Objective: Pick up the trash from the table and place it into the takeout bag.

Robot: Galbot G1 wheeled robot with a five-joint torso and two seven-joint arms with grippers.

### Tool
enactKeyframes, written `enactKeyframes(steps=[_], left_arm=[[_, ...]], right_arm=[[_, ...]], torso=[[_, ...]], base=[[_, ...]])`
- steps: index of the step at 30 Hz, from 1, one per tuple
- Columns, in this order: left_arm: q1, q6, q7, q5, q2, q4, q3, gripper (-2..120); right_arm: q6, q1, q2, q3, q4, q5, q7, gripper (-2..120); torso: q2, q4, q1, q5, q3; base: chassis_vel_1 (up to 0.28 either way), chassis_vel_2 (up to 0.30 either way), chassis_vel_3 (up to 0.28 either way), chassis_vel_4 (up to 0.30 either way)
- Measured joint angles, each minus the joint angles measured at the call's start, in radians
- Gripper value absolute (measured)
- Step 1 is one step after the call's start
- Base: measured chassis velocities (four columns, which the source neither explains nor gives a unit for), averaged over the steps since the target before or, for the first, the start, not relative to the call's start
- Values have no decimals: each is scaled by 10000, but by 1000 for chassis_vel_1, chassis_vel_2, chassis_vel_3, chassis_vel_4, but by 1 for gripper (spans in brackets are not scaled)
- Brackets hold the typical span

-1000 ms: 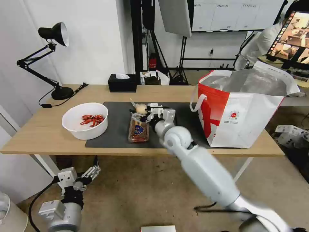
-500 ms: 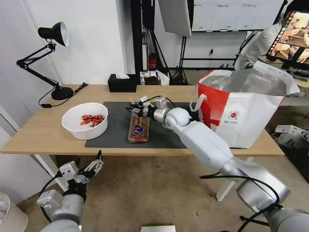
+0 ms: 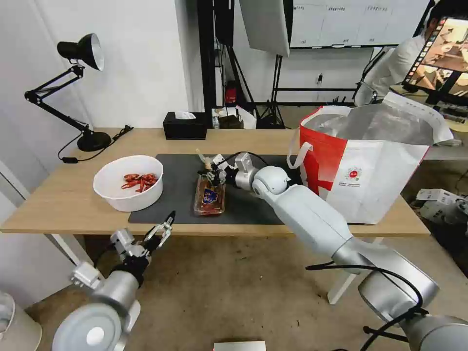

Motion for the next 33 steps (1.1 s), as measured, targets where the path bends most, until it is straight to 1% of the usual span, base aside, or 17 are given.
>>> enactKeyframes(steps=[1,2,5,10,13,15,24,33], left_arm=[[-164,34,-125,-89,54,123,51,100],[-164,34,-125,-89,54,123,51,100],[-651,77,-426,-305,248,553,252,100],[-923,76,-492,-461,366,784,378,100],[-1445,66,-687,-947,464,1119,512,100],[-1575,67,-741,-1008,473,1208,564,100],[-2232,116,-958,-1025,471,1830,1009,100],[-2579,106,-969,-989,476,2067,1278,100]], right_arm=[[-19,-29,-39,1,33,31,41,0],[-19,-29,-39,1,33,31,41,0],[-140,-129,-108,39,89,233,218,0],[-166,-175,-145,56,92,285,253,0],[-239,-209,-243,81,113,301,303,0],[-248,-216,-285,83,142,304,307,0],[-307,-490,-610,106,472,444,307,0],[-349,-553,-688,119,650,657,315,0]], torso=[[0,0,0,-1,1],[0,0,0,-1,1],[0,0,0,-1,1],[0,1,0,-1,0],[0,1,0,0,1],[0,1,0,0,1],[0,0,0,1,0],[0,0,0,1,0]], base=[[0,0,0,0],[0,0,0,0],[0,0,0,0],[0,0,0,0],[0,0,0,0],[0,0,0,0],[0,0,0,0],[0,0,0,0]])
